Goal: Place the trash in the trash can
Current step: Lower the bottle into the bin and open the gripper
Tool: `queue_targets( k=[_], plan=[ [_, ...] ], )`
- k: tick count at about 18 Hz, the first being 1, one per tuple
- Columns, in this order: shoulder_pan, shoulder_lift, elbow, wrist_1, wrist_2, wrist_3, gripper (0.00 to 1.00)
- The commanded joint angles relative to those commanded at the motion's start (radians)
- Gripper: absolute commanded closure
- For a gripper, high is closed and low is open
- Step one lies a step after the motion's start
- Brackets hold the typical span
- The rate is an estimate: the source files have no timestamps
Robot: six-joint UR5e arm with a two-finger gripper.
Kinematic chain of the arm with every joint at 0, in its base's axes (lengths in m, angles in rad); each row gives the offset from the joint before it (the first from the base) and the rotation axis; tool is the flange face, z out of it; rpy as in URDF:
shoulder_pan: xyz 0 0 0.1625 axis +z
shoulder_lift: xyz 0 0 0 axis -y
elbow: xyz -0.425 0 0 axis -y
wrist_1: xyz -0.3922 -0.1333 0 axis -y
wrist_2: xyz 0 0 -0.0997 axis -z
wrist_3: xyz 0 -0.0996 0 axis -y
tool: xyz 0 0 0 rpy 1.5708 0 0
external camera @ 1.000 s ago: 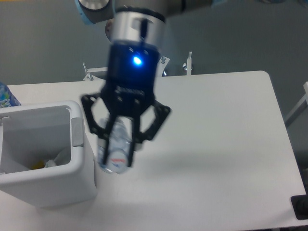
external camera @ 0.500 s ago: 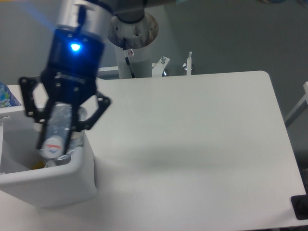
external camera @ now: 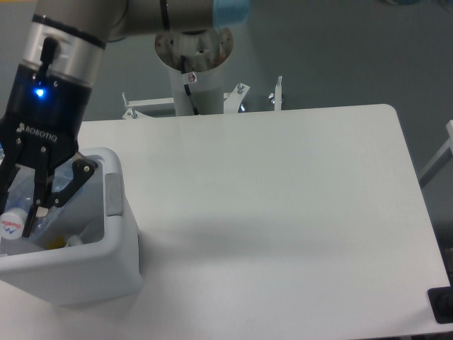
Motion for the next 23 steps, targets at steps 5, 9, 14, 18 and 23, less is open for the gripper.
queue_targets(
  k=[5,9,14,18,23],
  plan=[
    [-0.003,-0.038,-0.005,0.0,0.0,0.002,0.64],
    [-0.024,-0.052,-0.032,0.0,0.002,0.002,0.63],
    [-0.043,-0.048,-0.071,0.0,0.003,0.0,0.47],
    [-0.041,-0.034,-0.063,0.0,0.009,0.006,0.0],
    [0.023,-0.026,-0.055,0.0,0.06,0.008,0.0]
  ],
)
